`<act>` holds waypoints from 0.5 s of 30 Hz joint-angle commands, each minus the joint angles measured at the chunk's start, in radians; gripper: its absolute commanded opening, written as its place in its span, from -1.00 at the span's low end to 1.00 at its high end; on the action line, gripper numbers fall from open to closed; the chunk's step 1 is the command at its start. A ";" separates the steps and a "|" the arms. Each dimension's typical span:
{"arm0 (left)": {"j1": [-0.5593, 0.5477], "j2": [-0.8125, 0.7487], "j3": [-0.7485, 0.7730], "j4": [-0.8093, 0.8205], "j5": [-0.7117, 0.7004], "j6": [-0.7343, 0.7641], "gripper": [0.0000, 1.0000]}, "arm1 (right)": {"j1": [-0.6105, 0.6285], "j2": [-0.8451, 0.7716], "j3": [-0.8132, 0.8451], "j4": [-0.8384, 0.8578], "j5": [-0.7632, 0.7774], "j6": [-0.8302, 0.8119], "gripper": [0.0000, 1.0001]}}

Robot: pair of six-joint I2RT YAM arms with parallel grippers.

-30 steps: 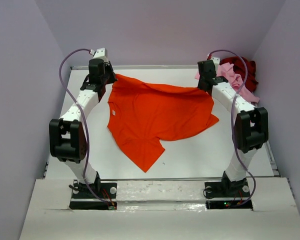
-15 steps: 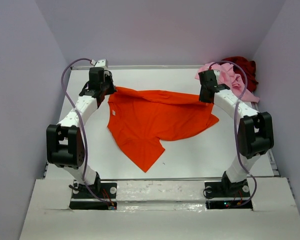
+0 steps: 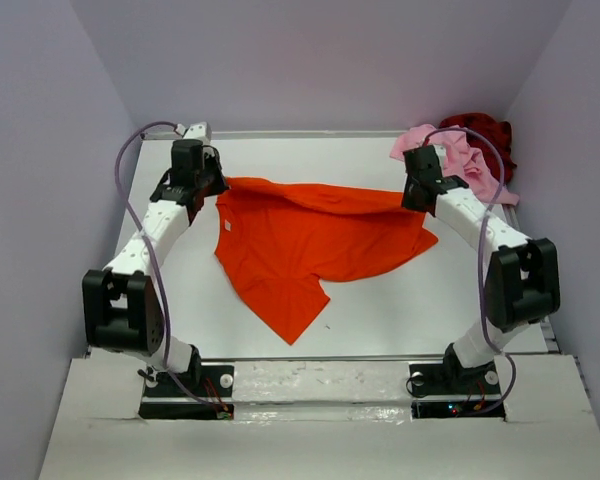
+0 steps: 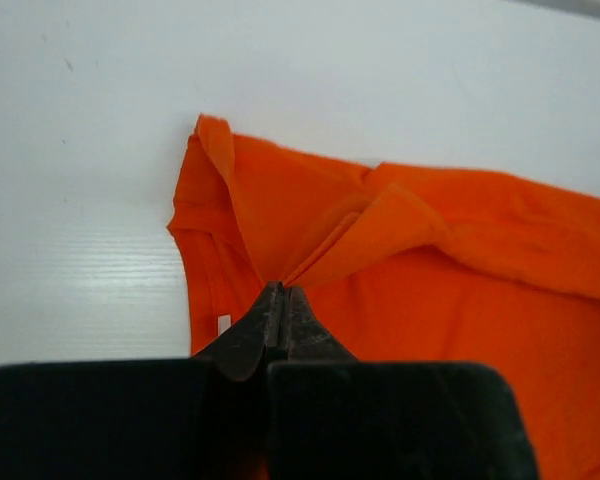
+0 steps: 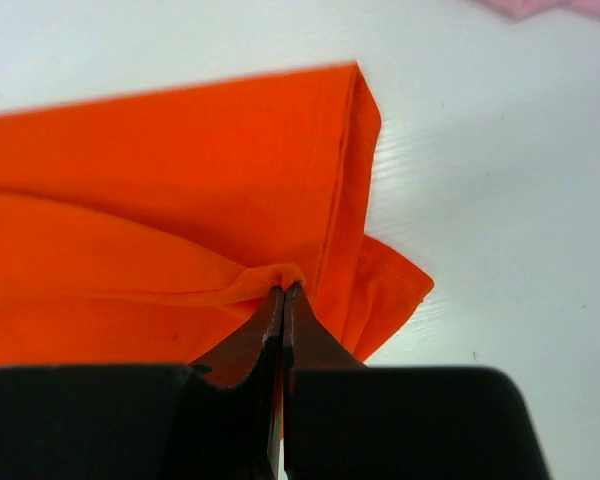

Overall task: Fold and stack the t-shirts
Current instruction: Flatten the tshirt out

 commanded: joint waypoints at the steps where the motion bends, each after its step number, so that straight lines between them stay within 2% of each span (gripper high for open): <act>1: -0.003 -0.262 0.018 0.083 -0.009 0.014 -1.00 | -0.009 -0.258 0.034 0.097 -0.049 -0.047 -1.00; 7: -0.026 -0.616 0.027 0.145 0.037 0.036 -1.00 | 0.039 -0.616 0.043 0.120 -0.134 -0.085 -1.00; 8: -0.029 -0.681 0.047 0.117 0.045 0.048 -1.00 | 0.039 -0.696 0.049 0.115 -0.178 -0.093 -1.00; 15: -0.038 -0.913 0.142 -0.045 0.045 0.089 -1.00 | 0.039 -0.930 0.166 0.016 -0.337 -0.136 -1.00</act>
